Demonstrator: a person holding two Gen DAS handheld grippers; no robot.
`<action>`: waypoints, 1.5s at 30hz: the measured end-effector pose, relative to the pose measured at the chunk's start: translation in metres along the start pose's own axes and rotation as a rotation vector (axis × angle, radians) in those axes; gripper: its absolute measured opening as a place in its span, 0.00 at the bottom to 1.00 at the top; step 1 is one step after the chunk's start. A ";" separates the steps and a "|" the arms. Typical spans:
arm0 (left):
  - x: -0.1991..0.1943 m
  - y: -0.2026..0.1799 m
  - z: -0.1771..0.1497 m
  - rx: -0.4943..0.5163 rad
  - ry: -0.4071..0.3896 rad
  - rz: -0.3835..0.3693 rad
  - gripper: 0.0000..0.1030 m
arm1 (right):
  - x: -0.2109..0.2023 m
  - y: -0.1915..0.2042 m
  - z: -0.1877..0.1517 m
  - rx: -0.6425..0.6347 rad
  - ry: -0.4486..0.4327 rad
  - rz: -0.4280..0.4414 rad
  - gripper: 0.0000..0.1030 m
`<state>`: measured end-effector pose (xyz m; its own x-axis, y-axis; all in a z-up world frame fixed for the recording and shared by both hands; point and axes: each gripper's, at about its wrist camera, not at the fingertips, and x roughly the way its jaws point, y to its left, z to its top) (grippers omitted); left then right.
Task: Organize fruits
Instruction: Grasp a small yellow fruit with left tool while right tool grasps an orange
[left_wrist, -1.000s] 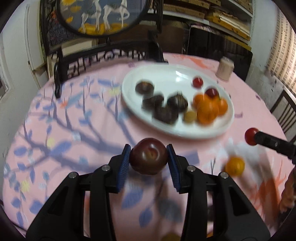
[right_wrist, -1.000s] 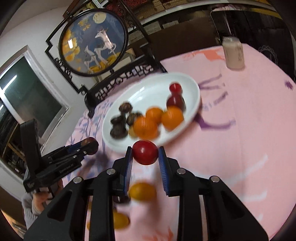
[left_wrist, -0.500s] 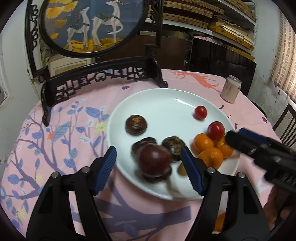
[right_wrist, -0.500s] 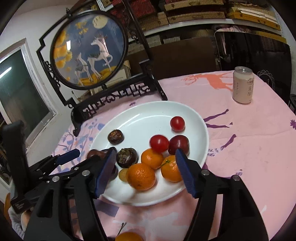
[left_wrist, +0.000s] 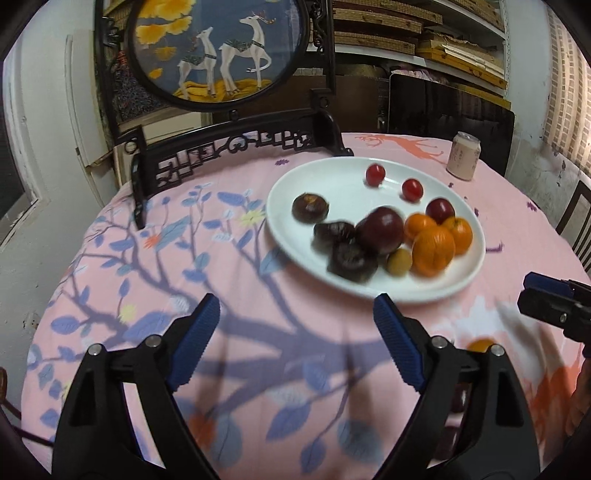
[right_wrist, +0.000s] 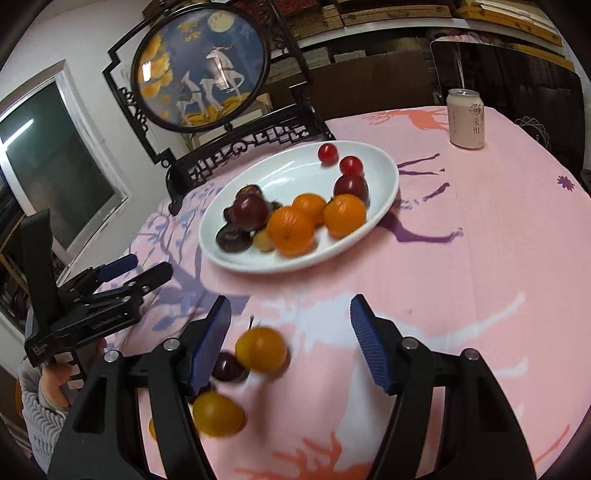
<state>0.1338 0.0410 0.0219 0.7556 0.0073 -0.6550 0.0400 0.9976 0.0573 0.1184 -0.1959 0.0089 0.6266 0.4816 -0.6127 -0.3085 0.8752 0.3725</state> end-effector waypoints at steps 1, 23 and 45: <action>-0.004 0.002 -0.005 -0.002 -0.001 0.005 0.85 | -0.002 0.000 -0.001 0.001 -0.003 0.005 0.66; -0.062 -0.008 -0.091 0.131 0.086 -0.144 0.82 | -0.007 -0.003 -0.002 0.018 -0.001 0.001 0.71; -0.040 -0.026 -0.090 0.148 0.175 -0.243 0.24 | 0.012 0.007 -0.012 0.049 0.100 0.098 0.69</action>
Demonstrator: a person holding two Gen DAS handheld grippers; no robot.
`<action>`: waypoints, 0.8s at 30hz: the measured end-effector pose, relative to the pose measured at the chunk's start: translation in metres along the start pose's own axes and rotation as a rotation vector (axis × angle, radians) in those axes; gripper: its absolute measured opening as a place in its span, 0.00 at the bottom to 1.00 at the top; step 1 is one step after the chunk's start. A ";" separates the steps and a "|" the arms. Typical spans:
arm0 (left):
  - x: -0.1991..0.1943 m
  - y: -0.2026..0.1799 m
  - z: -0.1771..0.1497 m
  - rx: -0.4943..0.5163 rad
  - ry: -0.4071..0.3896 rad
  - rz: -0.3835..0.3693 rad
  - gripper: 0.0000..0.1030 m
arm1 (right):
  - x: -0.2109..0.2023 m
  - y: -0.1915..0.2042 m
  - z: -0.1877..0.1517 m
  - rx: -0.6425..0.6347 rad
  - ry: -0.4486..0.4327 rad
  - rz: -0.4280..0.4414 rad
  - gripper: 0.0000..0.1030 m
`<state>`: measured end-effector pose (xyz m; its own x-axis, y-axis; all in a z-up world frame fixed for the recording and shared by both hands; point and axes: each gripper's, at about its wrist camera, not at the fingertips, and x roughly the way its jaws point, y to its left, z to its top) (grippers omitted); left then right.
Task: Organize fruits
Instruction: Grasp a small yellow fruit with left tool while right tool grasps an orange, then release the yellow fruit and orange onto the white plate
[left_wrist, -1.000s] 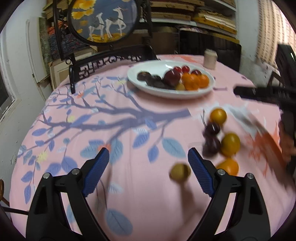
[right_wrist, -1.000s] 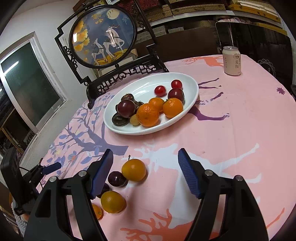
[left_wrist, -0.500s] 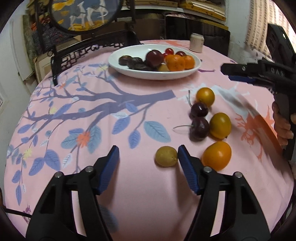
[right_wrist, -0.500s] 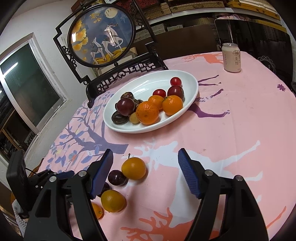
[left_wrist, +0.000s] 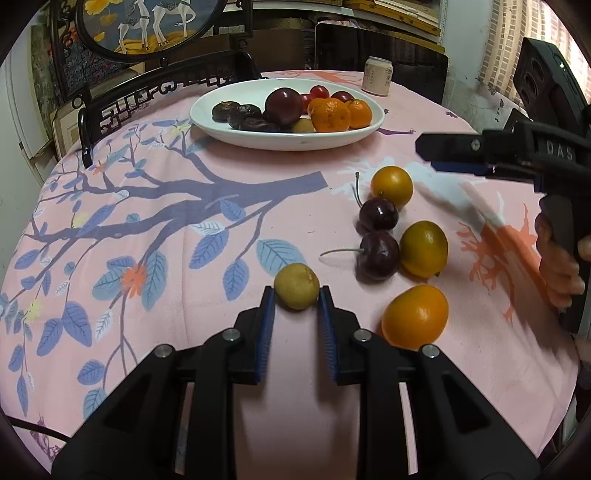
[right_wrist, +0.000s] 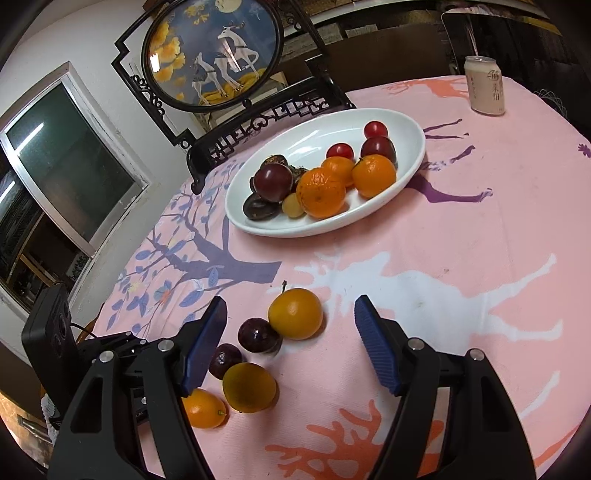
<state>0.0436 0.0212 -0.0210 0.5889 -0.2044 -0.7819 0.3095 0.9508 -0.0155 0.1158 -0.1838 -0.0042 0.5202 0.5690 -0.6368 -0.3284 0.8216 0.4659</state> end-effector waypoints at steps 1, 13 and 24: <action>0.000 -0.001 0.001 0.001 -0.002 0.003 0.24 | 0.001 0.000 0.000 0.004 0.002 0.002 0.68; 0.007 -0.009 0.008 0.026 -0.002 0.022 0.26 | 0.024 -0.001 -0.006 0.036 0.064 0.016 0.44; 0.008 -0.008 0.009 0.026 -0.008 0.016 0.25 | 0.026 -0.005 -0.006 0.052 0.055 0.004 0.37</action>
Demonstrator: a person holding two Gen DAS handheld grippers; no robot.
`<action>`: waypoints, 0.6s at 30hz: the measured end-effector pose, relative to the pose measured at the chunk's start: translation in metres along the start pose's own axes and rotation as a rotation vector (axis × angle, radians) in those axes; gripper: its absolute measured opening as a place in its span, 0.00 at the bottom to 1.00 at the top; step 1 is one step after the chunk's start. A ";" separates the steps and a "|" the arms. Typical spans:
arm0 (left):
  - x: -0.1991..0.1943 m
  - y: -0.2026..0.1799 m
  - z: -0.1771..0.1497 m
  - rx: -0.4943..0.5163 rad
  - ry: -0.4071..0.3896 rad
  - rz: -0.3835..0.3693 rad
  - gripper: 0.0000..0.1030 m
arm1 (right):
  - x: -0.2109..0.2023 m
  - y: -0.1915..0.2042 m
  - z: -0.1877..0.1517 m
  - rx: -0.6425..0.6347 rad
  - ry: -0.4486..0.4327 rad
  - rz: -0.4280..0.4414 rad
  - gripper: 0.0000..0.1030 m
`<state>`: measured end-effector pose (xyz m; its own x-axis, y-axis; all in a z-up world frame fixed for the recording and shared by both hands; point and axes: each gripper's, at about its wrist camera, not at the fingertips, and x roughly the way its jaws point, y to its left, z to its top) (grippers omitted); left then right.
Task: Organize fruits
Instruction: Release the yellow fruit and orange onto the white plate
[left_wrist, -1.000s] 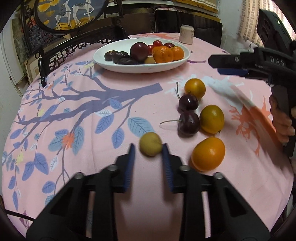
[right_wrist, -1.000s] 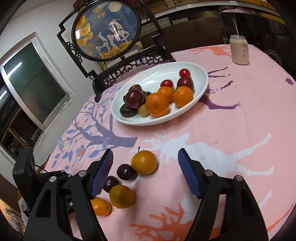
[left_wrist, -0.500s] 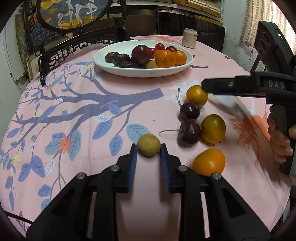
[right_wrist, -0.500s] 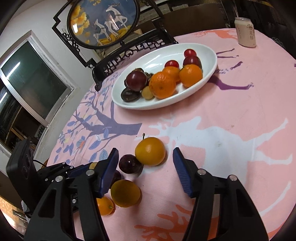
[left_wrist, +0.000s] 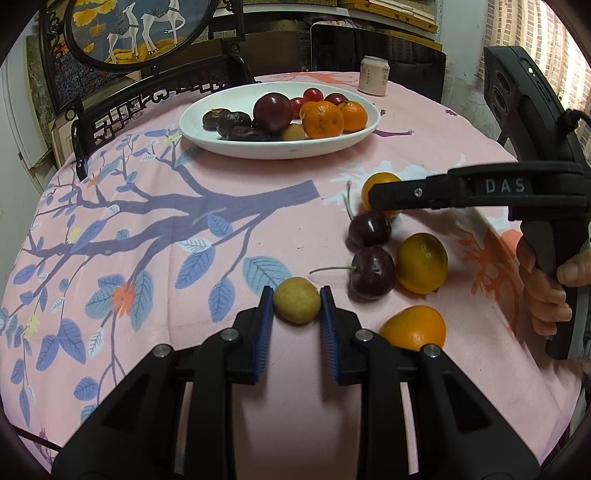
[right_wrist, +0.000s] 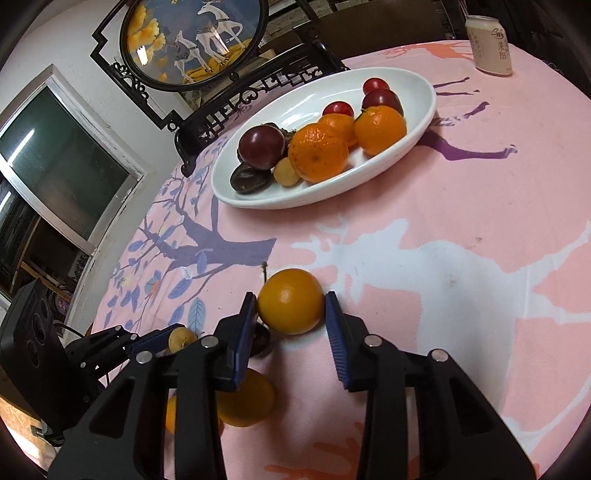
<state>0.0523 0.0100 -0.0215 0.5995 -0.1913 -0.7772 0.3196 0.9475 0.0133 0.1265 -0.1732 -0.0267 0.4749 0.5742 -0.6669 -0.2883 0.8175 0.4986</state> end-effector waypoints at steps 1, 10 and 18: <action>0.000 0.000 0.001 -0.002 -0.002 0.003 0.25 | -0.005 0.000 0.001 -0.004 -0.021 -0.005 0.37; -0.007 0.017 0.062 -0.035 -0.084 0.085 0.25 | -0.040 -0.002 0.062 -0.020 -0.208 -0.104 0.37; 0.044 0.057 0.149 -0.200 -0.107 0.094 0.25 | 0.011 -0.004 0.111 -0.052 -0.218 -0.151 0.40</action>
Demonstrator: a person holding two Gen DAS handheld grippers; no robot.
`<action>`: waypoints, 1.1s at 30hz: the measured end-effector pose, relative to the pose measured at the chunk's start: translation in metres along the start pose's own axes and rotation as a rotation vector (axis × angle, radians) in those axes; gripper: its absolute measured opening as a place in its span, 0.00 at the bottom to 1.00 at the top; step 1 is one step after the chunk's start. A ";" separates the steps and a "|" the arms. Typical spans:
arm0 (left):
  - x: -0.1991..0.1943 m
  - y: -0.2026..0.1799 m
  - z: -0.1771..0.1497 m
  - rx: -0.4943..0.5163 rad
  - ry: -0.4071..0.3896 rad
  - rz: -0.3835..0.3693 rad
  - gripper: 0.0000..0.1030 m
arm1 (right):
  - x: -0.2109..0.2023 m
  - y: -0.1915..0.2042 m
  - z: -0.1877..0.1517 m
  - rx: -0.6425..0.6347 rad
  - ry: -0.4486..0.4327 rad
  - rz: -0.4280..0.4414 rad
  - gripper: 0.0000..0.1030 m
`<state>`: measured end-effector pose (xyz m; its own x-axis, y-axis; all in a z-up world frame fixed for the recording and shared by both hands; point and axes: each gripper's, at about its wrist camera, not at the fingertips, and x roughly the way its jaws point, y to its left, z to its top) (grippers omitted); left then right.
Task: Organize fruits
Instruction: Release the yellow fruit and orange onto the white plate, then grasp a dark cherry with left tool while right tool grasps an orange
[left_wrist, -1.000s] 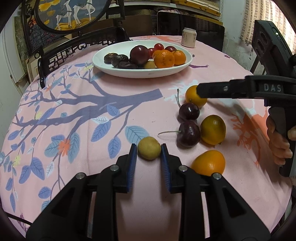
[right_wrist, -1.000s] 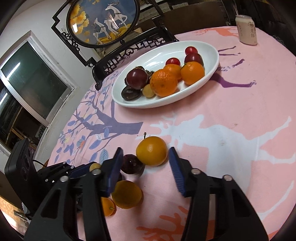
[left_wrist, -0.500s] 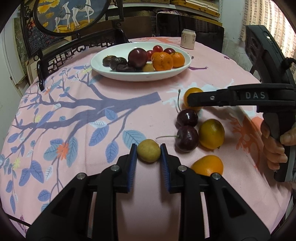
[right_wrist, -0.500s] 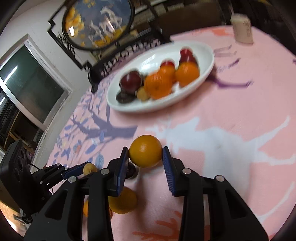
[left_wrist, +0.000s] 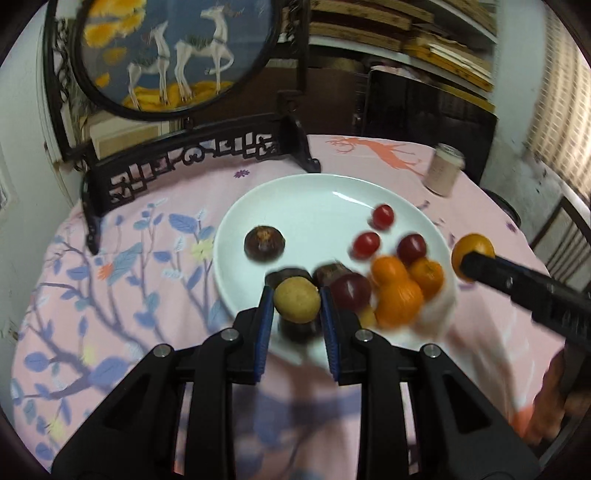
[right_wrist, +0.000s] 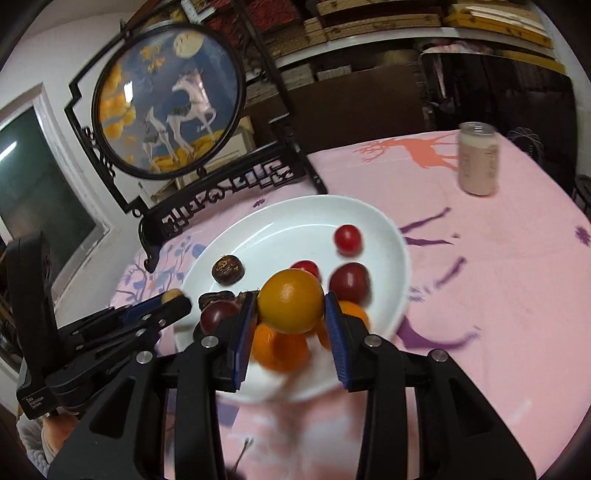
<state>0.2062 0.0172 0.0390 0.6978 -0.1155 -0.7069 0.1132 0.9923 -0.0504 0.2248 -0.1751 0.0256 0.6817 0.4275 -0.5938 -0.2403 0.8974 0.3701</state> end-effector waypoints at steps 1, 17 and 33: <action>0.010 0.003 0.004 -0.026 0.003 0.015 0.25 | 0.003 -0.001 0.000 -0.002 -0.008 -0.008 0.43; -0.020 0.009 -0.032 0.016 -0.058 0.020 0.77 | -0.060 -0.024 -0.054 0.073 0.014 0.050 0.61; -0.071 0.023 -0.103 -0.017 -0.062 0.092 0.90 | -0.080 0.046 -0.143 -0.189 0.184 0.144 0.55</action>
<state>0.0865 0.0524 0.0158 0.7469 -0.0259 -0.6645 0.0350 0.9994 0.0004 0.0604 -0.1529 -0.0119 0.4989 0.5493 -0.6704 -0.4614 0.8231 0.3311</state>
